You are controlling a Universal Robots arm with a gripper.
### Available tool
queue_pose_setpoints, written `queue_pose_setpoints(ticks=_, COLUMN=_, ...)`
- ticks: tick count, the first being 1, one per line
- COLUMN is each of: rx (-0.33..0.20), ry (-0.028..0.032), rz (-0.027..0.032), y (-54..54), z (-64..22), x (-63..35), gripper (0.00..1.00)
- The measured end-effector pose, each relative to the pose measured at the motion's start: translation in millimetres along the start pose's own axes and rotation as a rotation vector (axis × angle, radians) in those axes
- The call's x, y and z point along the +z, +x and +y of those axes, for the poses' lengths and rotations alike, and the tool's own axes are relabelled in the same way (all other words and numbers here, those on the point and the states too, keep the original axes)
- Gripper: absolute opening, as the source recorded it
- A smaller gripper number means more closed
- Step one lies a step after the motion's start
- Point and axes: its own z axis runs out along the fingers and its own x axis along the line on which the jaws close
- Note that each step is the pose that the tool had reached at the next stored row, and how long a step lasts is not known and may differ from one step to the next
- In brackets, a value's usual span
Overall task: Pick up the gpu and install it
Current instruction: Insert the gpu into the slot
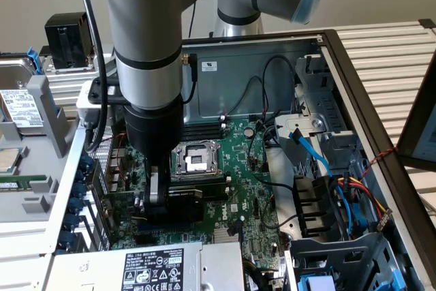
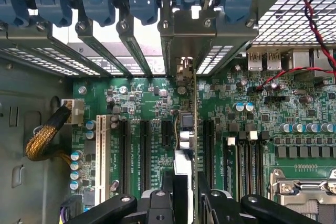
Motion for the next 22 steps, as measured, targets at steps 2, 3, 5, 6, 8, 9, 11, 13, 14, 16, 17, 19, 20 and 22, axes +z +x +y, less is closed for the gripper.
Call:
queue_pose_setpoints(ticks=2, rx=0.000, ry=0.0000, rz=0.0000, y=0.0, z=0.1, x=0.0, gripper=0.27)
queue_pose_setpoints(ticks=3, rx=0.000, ry=0.0000, rz=0.0000, y=0.0, z=0.1, x=0.0, gripper=0.27)
queue_pose_setpoints(ticks=5, rx=-0.001, ry=0.0001, rz=0.0001, y=0.0, z=0.6, x=0.0, gripper=0.27)
queue_pose_setpoints(ticks=6, rx=-0.002, ry=0.0001, rz=0.0001, y=0.0, z=0.6, x=0.0, gripper=0.27)
queue_pose_setpoints(ticks=8, rx=-0.002, ry=0.0001, rz=0.0002, y=0.0, z=0.7, x=0.1, gripper=0.27)
queue_pose_setpoints(ticks=9, rx=-0.002, ry=0.0001, rz=0.0002, y=0.0, z=0.8, x=0.1, gripper=0.27)
queue_pose_setpoints(ticks=11, rx=-0.003, ry=0.0001, rz=0.0002, y=0.0, z=1.0, x=0.1, gripper=0.27)
queue_pose_setpoints(ticks=13, rx=-0.003, ry=0.0001, rz=0.0002, y=0.1, z=1.3, x=0.1, gripper=0.27)
queue_pose_setpoints(ticks=14, rx=-0.003, ry=0.0002, rz=0.0002, y=0.1, z=1.5, x=0.1, gripper=0.27)
queue_pose_setpoints(ticks=16, rx=-0.003, ry=0.0002, rz=0.0002, y=0.1, z=2.0, x=0.2, gripper=0.27)
queue_pose_setpoints(ticks=17, rx=-0.004, ry=0.0001, rz=0.0002, y=0.1, z=2.2, x=0.2, gripper=0.27)
queue_pose_setpoints(ticks=19, rx=-0.004, ry=0.0000, rz=0.0003, y=0.1, z=2.4, x=0.1, gripper=0.27)
queue_pose_setpoints(ticks=20, rx=-0.004, ry=0.0000, rz=0.0003, y=0.1, z=2.4, x=0.1, gripper=0.27)
queue_pose_setpoints(ticks=22, rx=-0.004, ry=0.0001, rz=0.0003, y=0.1, z=2.5, x=0.2, gripper=0.27)
